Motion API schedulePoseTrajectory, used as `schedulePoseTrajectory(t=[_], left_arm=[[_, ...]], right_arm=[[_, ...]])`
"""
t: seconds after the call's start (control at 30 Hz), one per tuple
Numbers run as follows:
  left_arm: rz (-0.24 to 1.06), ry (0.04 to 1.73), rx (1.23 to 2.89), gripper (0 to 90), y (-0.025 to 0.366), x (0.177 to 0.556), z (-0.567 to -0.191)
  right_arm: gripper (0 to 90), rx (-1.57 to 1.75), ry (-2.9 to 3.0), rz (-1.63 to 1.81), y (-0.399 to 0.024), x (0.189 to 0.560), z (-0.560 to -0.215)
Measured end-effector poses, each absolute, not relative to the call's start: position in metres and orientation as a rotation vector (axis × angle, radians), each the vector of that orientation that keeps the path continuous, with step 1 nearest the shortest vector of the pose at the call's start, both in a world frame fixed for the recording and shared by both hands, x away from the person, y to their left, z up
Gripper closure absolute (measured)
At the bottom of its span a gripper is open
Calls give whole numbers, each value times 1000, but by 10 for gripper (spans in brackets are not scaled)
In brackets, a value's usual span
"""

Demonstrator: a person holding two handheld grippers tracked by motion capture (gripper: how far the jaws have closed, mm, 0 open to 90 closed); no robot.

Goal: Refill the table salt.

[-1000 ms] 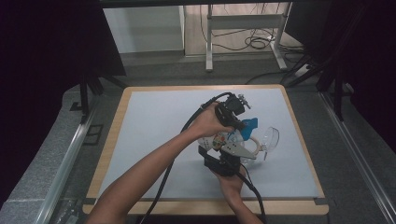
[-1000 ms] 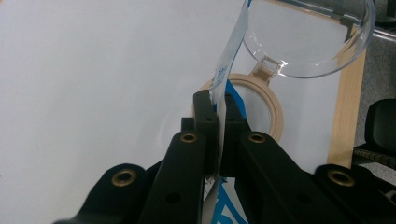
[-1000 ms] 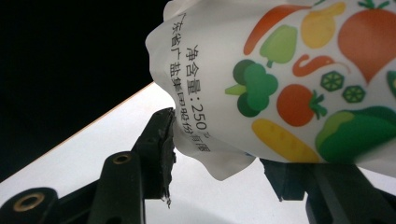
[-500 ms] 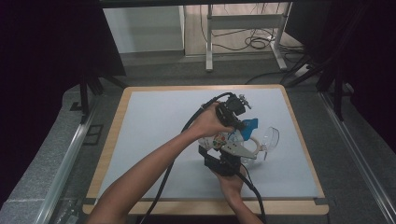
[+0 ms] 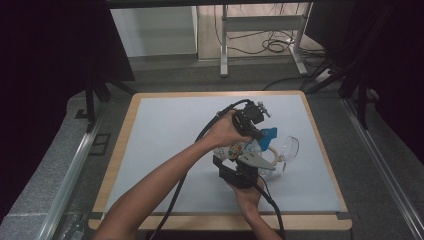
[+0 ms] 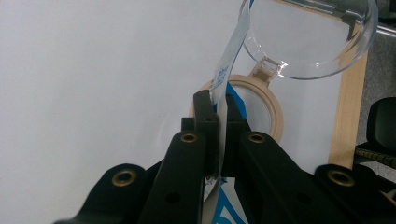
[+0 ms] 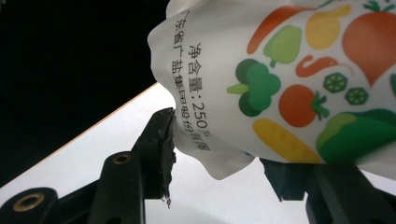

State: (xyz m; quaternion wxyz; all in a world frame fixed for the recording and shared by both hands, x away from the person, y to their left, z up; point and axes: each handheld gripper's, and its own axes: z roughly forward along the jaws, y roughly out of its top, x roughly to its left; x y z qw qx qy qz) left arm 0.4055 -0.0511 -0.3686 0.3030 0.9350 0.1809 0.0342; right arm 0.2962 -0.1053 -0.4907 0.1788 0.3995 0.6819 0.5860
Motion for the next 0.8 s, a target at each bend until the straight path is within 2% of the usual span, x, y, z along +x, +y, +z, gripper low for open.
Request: schedulePoseTrajectory(t=[0.8], left_arm=[[105, 473, 2482, 900, -54, 405, -367]], right_arm=[[491, 1129, 1919, 1656, -107, 297, -490]])
